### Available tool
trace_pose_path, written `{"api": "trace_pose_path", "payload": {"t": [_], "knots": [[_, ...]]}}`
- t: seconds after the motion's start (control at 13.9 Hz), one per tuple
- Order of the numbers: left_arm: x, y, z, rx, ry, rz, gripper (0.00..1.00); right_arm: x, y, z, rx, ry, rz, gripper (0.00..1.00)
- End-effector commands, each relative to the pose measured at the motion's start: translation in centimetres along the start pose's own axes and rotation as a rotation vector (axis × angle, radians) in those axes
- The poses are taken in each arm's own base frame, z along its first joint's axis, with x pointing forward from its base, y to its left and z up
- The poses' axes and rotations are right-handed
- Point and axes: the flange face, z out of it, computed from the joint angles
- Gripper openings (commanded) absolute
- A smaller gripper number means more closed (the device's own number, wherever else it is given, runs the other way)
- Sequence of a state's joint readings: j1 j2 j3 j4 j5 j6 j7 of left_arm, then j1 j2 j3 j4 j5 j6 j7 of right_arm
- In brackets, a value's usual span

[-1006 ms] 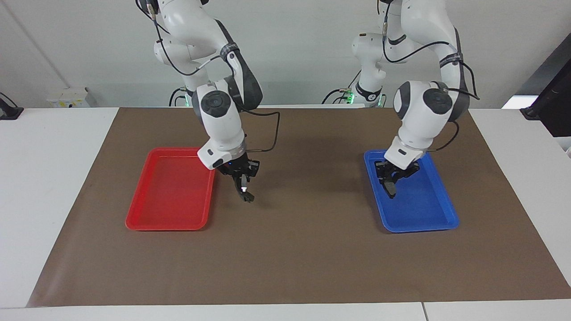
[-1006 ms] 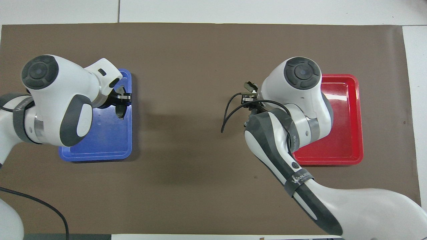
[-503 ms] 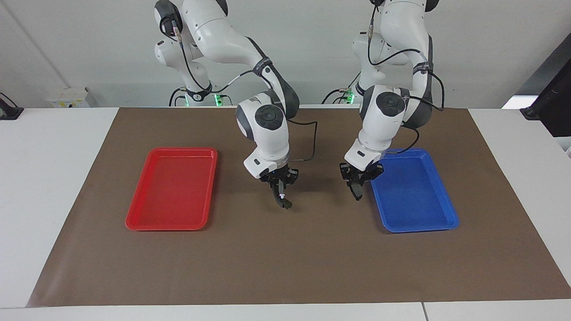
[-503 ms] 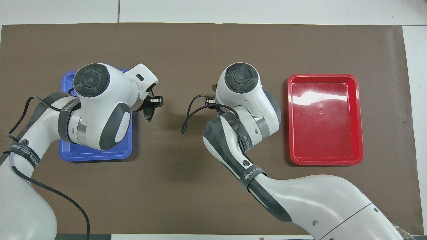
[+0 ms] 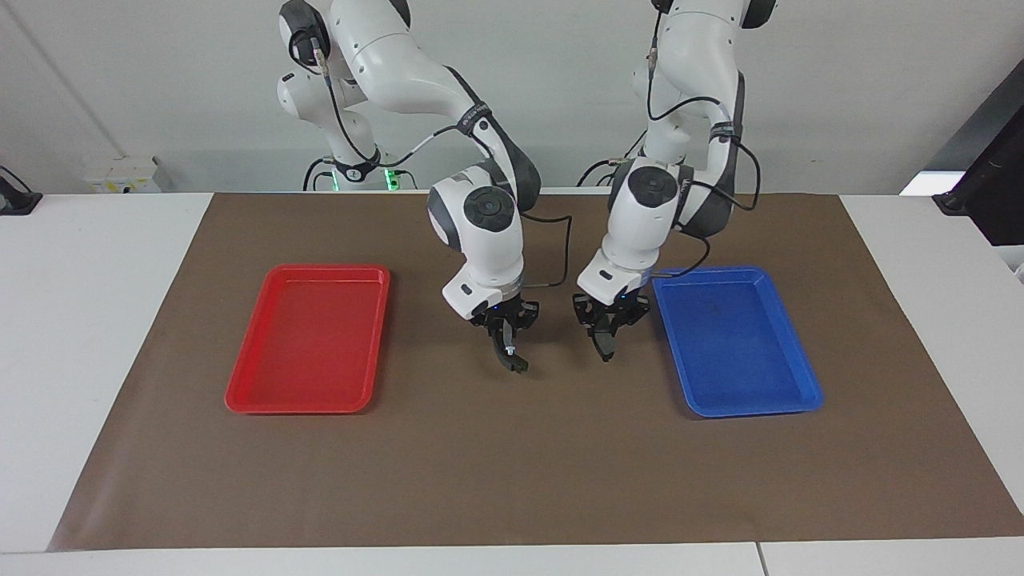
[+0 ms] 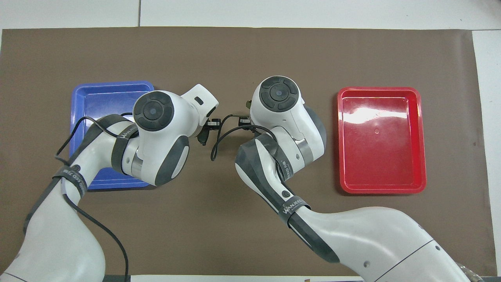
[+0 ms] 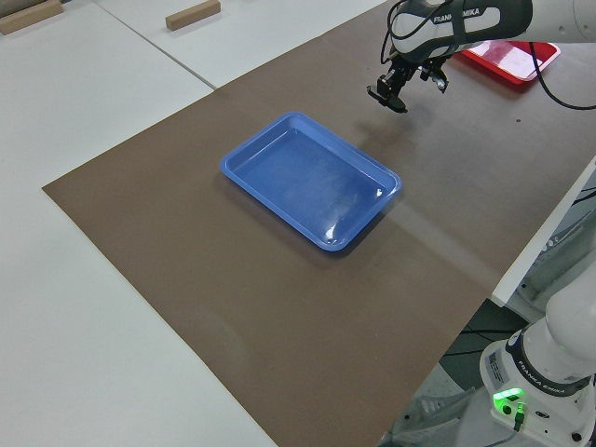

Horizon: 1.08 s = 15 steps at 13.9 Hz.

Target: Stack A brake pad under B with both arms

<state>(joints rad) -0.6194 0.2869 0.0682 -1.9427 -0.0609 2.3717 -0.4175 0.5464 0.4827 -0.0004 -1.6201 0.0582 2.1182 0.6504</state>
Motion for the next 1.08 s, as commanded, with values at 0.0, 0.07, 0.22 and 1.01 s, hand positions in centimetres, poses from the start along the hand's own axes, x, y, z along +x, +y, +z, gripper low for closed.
{"api": "trace_pose_path", "payload": {"t": [0.0, 0.07, 0.22, 1.01], "knots": [[0.3, 2.1, 1.6, -0.039, 0.037, -0.004, 0.04, 0.5, 0.1, -0.4, -0.001, 0.008, -0.034, 0.00], [0.2, 2.4, 2.3, -0.045, 0.042, 0.002, 0.05, 0.5, 0.2, -0.4, -0.002, 0.006, -0.038, 0.00], [-0.3, 3.3, 2.9, -0.068, 0.036, 0.010, 0.05, 0.6, 0.5, -0.3, -0.009, -0.001, -0.046, 0.00], [-1.8, 7.7, 3.6, -0.195, 0.030, 0.035, 0.30, 2.9, 5.2, -1.4, -0.032, -0.033, -0.091, 0.00]]}}
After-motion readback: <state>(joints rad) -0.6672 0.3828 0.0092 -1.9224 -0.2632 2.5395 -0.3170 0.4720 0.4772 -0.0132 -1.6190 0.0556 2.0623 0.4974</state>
